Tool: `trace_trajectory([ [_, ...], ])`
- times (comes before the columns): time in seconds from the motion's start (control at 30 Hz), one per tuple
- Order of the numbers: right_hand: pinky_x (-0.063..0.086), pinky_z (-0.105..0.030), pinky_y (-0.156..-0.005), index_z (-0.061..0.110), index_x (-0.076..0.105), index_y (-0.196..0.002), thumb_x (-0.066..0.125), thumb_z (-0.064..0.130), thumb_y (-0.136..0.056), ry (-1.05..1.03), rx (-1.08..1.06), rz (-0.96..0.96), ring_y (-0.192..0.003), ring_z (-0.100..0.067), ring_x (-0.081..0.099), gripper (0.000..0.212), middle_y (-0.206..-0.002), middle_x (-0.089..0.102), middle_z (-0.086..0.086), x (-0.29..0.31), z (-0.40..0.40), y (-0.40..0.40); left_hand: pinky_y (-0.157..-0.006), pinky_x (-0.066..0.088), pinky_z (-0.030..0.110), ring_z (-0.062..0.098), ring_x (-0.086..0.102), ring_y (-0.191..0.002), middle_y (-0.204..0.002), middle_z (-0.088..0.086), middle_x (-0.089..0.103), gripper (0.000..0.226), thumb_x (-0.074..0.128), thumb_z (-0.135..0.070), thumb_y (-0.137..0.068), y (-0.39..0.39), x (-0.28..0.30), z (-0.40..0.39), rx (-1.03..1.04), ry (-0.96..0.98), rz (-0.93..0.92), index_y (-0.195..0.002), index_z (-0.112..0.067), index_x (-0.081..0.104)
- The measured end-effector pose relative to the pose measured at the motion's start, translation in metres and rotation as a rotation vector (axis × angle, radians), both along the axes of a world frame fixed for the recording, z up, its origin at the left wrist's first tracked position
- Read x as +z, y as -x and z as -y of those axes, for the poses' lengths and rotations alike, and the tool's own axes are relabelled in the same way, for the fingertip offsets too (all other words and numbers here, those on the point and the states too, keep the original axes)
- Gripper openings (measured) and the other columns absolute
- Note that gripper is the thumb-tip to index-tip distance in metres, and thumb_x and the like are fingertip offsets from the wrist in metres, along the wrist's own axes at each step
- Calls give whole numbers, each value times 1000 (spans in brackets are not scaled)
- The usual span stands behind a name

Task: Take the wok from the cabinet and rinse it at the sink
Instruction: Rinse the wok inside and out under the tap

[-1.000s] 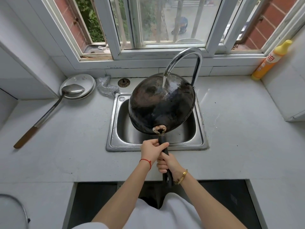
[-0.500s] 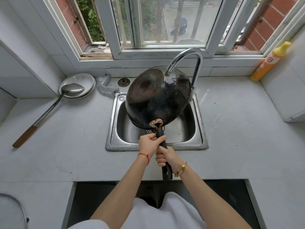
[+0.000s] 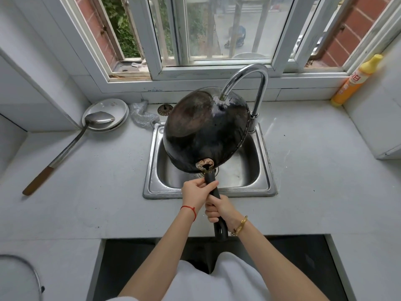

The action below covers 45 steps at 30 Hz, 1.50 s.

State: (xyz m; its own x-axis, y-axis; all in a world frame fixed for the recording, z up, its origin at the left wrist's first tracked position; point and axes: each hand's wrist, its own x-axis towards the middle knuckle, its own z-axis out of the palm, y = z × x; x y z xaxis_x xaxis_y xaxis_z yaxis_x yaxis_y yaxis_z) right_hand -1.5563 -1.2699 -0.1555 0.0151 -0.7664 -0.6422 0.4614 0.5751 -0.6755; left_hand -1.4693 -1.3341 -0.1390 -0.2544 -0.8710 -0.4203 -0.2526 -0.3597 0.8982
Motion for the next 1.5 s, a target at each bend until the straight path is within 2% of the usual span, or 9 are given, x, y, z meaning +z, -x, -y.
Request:
trace_trajectory([
  [0.33,31,-17,-33,19,45,-50,53,16,-97,-40,-18,22,-32,-7,33,47,-42,36,5,-4,-29,-6,-73,56,17,4,71,-84,-88,0,76,22,80,-18,-78,-4,-3,-29,-17,-27,-11,-98,-13,75],
  [0.47,31,-17,-33,18,44,-53,52,14,-97,-45,-35,33,-32,-7,32,45,-42,35,5,-2,-39,-6,-74,57,20,5,72,-85,-87,-2,77,12,80,-22,-78,-5,-5,-38,-39,-27,9,-88,-22,74],
  [0.6,28,-17,-33,19,39,-54,52,15,-97,-45,-32,31,-33,-7,29,44,-44,31,5,-3,-49,-6,-75,58,21,9,72,-88,-90,1,77,22,80,-22,-77,-4,-5,-47,-44,-31,11,-98,-14,75],
  [0.7,28,-17,-34,18,40,-55,52,16,-97,-40,-32,30,-34,-7,30,44,-45,32,4,-3,-57,-3,-74,57,20,9,72,-88,-90,0,77,18,80,-22,-77,-2,-4,-55,-47,-32,6,-93,-18,74],
  [0.83,29,-17,-33,19,43,-54,52,14,-97,-40,-29,32,-33,-7,30,44,-44,34,5,2,-66,-1,-79,59,26,11,73,-90,-90,0,77,19,81,-22,-76,0,-3,-62,-42,-46,-15,-93,-20,74],
  [1.0,29,-17,-32,21,44,-49,53,16,-97,-37,-22,41,-32,-6,30,49,-43,33,6,5,-68,2,-78,58,25,9,72,-87,-85,-4,76,13,81,-23,-77,1,3,-64,-47,-23,-11,-81,-30,71],
  [1.27,32,-17,-34,20,47,-49,53,18,-98,-30,-8,31,-33,-7,33,49,-43,36,4,7,-54,1,-70,55,16,3,70,-85,-86,-6,75,16,81,-24,-76,1,8,-53,-23,-16,-2,-91,-22,74],
  [1.37,33,-17,-34,19,47,-50,52,18,-98,-24,7,18,-32,-8,35,48,-43,38,4,9,-46,2,-71,54,18,1,69,-82,-81,-10,74,12,81,-24,-76,1,10,-46,-15,-14,-9,-82,-28,72],
  [1.5,33,-17,-34,22,49,-45,52,19,-98,-15,21,25,-33,-7,34,53,-43,38,5,11,-36,2,-69,53,16,2,70,-83,-82,-9,75,22,81,-23,-77,0,9,-37,0,-12,-15,-97,-17,76],
])
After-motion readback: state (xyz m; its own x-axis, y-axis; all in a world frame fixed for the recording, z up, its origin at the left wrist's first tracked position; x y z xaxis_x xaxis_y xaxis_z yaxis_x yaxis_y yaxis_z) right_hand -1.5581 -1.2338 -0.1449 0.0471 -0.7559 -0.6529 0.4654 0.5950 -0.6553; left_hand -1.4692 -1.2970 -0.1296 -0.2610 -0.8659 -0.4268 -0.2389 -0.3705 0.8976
